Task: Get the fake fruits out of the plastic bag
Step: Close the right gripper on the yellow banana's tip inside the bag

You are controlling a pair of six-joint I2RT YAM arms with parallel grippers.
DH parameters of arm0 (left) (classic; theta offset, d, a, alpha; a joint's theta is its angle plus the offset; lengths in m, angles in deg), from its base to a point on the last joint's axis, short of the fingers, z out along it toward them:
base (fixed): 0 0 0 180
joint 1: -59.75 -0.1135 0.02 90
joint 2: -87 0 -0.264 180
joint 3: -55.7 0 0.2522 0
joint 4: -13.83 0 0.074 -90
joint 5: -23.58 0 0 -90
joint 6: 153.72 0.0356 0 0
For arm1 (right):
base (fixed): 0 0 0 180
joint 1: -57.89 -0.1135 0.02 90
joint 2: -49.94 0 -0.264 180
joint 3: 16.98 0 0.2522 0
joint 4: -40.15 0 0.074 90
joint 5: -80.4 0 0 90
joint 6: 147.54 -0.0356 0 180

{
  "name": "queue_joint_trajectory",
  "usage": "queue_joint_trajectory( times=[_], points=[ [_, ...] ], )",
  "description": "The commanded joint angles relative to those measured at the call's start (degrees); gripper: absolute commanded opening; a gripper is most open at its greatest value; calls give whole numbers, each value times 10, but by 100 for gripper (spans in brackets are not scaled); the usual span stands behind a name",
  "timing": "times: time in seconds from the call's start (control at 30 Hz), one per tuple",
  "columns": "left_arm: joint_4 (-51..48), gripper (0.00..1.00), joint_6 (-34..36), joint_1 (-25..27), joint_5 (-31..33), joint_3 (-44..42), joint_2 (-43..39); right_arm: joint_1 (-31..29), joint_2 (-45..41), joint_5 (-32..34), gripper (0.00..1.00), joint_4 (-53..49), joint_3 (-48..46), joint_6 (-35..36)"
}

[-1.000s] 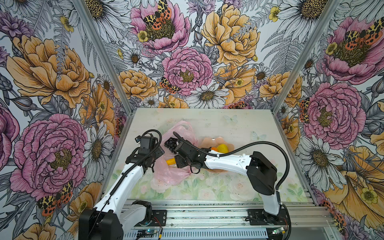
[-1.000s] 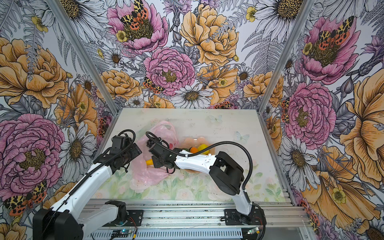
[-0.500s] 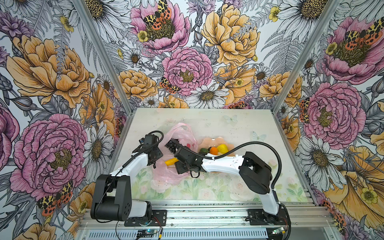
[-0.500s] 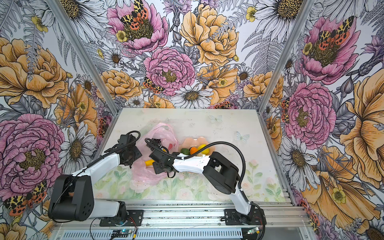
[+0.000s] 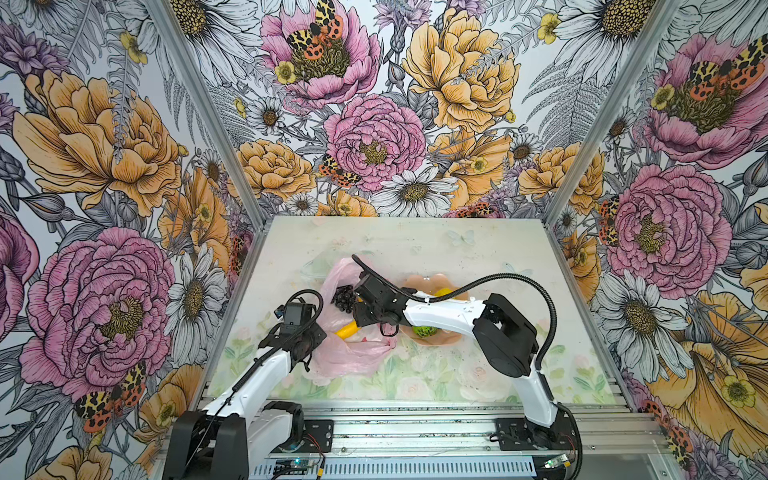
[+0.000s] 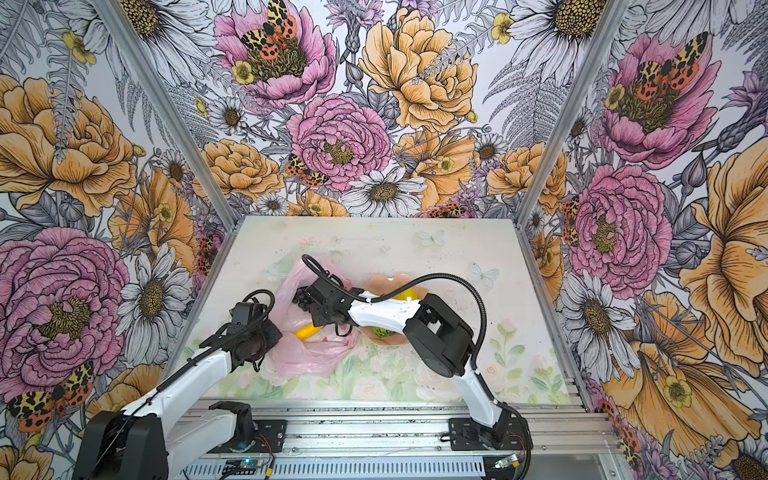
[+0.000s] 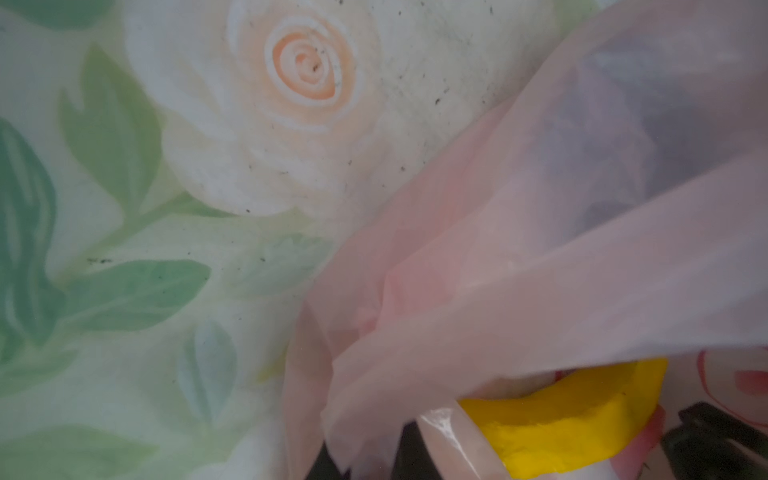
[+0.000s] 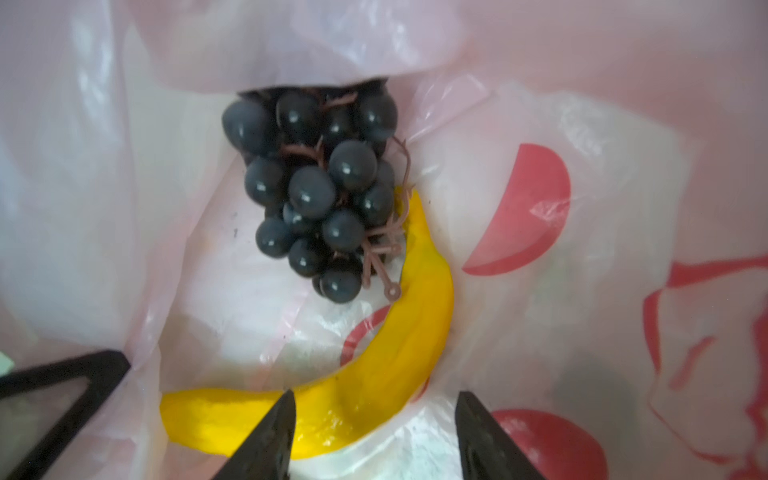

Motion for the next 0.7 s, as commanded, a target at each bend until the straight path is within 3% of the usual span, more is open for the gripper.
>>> queue_joint_trajectory(
  times=[0.0,0.23,0.67],
  points=[
    [18,10,-34,22,14,-16,-28,3,23,14,59,8,19,-15],
    [20,8,-34,54,39,-30,-33,-1,38,19,51,5,26,-14],
    [33,5,-35,92,57,-32,-53,-2,91,55,52,-45,78,4]
  ],
)
